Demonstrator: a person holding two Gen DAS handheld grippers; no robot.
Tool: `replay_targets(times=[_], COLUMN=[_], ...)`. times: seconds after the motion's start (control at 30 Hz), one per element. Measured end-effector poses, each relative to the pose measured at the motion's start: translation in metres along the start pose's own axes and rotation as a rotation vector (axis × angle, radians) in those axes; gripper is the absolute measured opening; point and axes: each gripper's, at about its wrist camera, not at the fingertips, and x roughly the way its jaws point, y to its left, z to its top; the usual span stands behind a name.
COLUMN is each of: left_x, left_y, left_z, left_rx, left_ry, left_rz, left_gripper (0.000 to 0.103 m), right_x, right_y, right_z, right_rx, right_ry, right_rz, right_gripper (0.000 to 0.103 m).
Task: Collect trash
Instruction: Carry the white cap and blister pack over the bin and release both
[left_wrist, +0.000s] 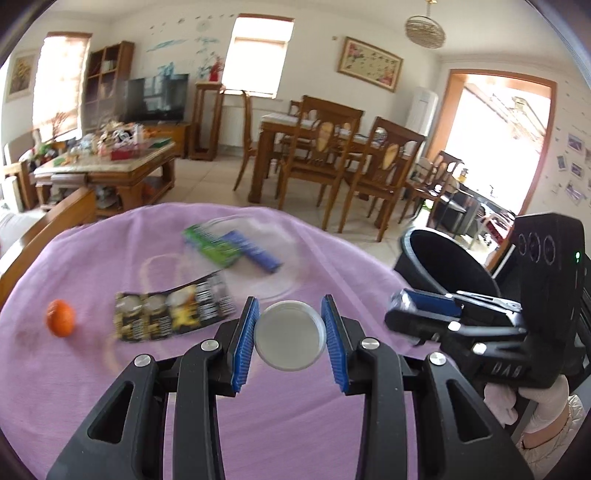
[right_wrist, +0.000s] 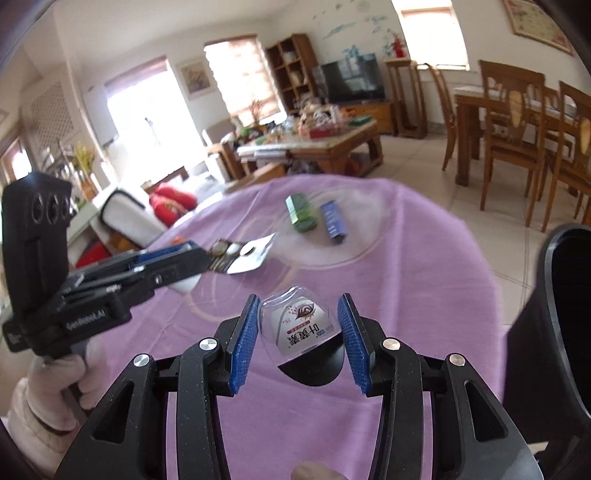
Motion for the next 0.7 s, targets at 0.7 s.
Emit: replay_targets(times=[0.7], left_x=[0.130], left_y=[-0.238], left_z=[0.024], left_rx=[0.185], left_ry=[0.069], left_rz=[-0.287], left_gripper=[0.035], right_x=[-0.172], right_y=[-0.215], right_z=[-0.059], right_rx=[0.407], right_ry=[-0.301], right_rz=[-0.175], right_gripper=[0.044])
